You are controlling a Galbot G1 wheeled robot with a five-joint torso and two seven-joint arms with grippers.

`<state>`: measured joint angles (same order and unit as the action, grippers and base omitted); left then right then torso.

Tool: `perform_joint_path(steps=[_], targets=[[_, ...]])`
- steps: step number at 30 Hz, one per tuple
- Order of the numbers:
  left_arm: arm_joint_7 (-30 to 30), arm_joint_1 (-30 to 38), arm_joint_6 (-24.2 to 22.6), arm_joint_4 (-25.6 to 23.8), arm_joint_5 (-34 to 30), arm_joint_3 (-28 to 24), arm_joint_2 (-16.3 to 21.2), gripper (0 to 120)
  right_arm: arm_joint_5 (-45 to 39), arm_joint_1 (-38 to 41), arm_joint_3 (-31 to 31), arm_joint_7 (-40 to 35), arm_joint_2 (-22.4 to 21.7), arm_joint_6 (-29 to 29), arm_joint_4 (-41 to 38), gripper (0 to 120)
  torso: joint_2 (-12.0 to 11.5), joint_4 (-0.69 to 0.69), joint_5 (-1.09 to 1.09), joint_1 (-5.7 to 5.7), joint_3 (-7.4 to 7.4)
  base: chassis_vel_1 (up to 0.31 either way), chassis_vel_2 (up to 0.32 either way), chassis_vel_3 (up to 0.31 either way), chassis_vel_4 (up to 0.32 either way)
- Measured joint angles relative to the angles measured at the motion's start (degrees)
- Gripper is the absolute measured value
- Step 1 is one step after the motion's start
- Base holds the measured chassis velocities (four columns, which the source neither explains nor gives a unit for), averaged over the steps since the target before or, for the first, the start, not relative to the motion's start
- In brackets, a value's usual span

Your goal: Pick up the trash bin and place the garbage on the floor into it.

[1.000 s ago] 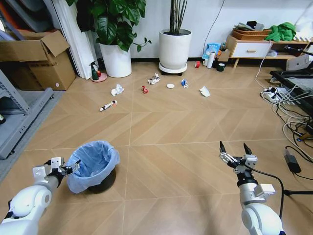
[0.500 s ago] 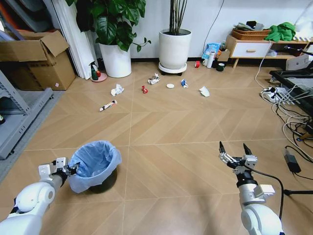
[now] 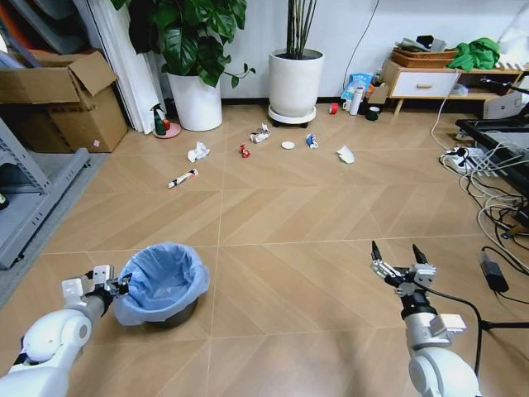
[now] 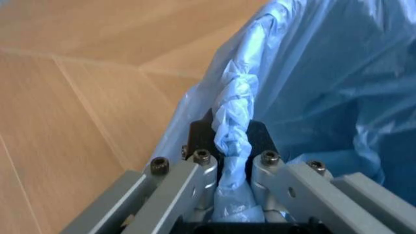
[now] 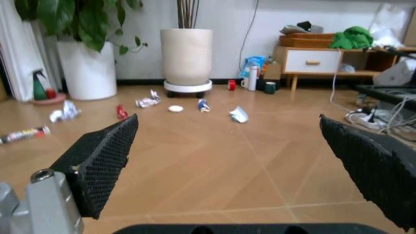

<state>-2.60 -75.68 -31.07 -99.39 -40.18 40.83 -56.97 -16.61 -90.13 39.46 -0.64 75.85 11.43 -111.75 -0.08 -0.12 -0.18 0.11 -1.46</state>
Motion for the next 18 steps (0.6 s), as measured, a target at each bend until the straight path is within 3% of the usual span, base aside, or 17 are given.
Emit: perform_joint_path(steps=[3,7,18], targets=[[-4.70,-4.40,-2.16,-9.10,-3.14,3.42,-1.87,1,2.19,-4.64,1.71,1.22,0.23,2.72,0.36,100,0.00,0.00,0.02,-0.01,0.01,0.000,0.000,0.000,0.000],[-8.34,-5.12,-3.77,-12.75,-5.32,3.49,-2.22,1,2.91,-8.28,3.52,2.35,1.55,4.58,-0.13,100,0.00,-0.02,0.02,-0.01,0.01,0.000,0.000,0.000,0.000],[-7.69,-6.71,-1.58,-15.48,-3.85,5.89,-4.17,1,2.41,-9.16,3.84,4.61,2.99,6.51,1.02,100,0.01,0.00,0.01,-0.01,0.01,0.000,0.000,0.000,0.000]])
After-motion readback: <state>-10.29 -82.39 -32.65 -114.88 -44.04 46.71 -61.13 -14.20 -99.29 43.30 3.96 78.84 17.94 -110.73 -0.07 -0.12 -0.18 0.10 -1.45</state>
